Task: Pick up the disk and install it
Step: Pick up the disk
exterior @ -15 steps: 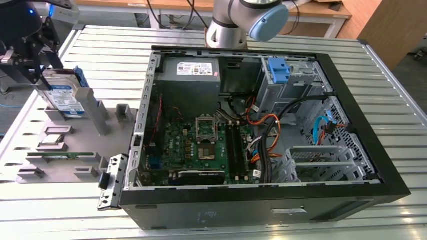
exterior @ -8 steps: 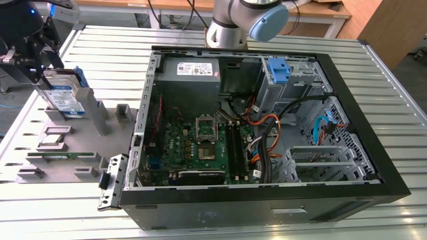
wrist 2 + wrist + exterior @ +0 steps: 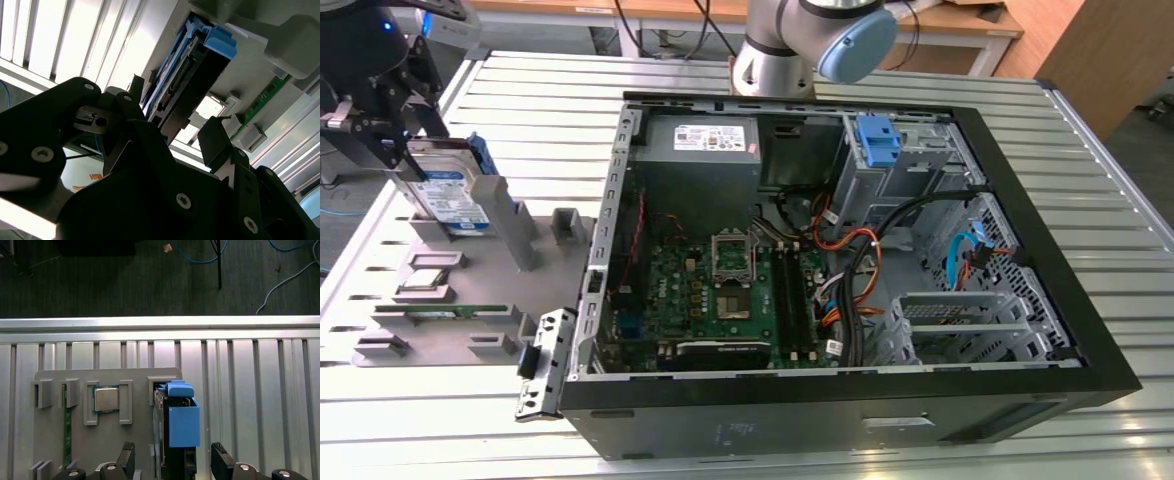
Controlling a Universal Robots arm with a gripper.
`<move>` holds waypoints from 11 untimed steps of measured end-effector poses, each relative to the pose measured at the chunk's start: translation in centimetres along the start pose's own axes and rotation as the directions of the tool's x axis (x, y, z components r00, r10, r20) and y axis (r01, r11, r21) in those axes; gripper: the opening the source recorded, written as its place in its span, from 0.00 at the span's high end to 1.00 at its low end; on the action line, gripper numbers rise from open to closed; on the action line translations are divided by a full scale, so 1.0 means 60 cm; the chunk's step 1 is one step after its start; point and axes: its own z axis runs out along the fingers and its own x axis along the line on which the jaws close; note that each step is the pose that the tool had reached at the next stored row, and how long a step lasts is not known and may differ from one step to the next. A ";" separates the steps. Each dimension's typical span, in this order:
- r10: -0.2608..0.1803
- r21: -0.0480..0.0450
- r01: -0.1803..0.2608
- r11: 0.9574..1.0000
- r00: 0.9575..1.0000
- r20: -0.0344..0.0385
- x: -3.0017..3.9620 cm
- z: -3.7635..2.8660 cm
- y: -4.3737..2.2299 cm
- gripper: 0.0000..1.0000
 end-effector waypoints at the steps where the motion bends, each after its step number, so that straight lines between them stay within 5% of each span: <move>1: 0.000 0.000 0.000 1.000 1.000 0.000 0.000 0.000 0.000 0.30; 11: 0.000 0.000 0.000 1.000 1.000 0.000 0.000 0.000 0.000 0.30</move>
